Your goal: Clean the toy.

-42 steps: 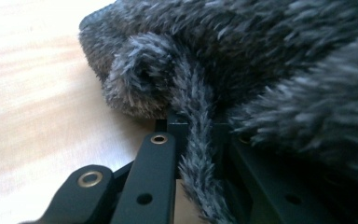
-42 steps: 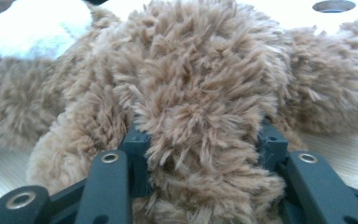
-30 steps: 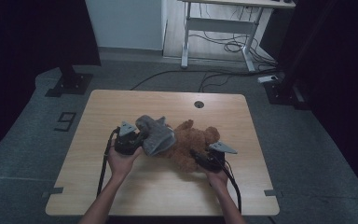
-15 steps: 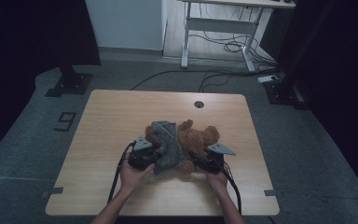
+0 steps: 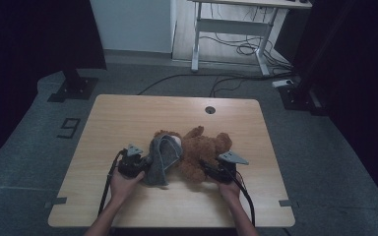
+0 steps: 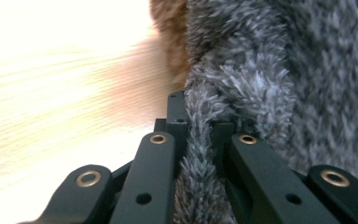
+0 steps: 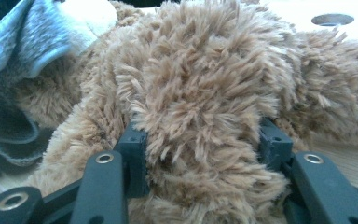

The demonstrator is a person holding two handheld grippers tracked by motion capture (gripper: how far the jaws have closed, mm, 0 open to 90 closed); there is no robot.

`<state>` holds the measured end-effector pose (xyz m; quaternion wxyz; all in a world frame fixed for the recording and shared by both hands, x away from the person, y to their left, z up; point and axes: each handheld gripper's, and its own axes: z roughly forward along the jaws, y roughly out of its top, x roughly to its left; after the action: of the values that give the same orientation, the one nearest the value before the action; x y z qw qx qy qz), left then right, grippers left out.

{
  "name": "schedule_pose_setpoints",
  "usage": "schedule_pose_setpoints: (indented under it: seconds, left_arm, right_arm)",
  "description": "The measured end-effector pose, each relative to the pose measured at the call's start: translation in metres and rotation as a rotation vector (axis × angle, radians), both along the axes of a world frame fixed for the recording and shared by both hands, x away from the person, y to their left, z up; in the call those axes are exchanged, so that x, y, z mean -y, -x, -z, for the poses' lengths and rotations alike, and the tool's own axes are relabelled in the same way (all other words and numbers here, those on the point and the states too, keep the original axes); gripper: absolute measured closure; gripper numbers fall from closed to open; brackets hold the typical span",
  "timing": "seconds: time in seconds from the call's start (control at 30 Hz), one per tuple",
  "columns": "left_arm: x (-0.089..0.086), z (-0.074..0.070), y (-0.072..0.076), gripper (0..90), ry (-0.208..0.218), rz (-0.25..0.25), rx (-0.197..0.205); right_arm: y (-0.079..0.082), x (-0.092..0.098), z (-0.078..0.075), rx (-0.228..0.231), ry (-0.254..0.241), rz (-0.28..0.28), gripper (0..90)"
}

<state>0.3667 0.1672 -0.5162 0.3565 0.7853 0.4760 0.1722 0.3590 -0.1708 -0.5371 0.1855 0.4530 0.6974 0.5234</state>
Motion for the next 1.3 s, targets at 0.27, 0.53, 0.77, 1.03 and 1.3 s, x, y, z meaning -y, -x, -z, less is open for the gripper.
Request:
schedule_pose_setpoints:
  seconds: [0.27,0.53,0.77,1.03,1.3]
  left_arm:
    - [0.009,0.008,-0.036,82.9,-0.052,-0.035,-0.028]
    - [-0.007,-0.004,-0.025,82.7,-0.004,-0.058,0.009]
    - [-0.042,-0.037,0.009,82.8,0.042,-0.076,0.112]
    - [-0.099,-0.049,0.039,82.2,0.078,-0.159,0.141]
    - [-0.127,-0.032,0.055,80.5,0.054,-0.200,0.103]
  right_arm:
    - [0.000,0.000,0.000,-0.001,-0.003,0.012,49.5]
    - [0.000,0.001,0.001,0.004,-0.004,0.014,49.6]
    - [0.001,0.001,0.001,0.009,-0.003,0.014,49.5]
    - [0.001,0.001,0.001,0.010,-0.003,0.015,49.4]
    - [0.001,0.002,0.001,0.012,-0.003,0.014,49.2]
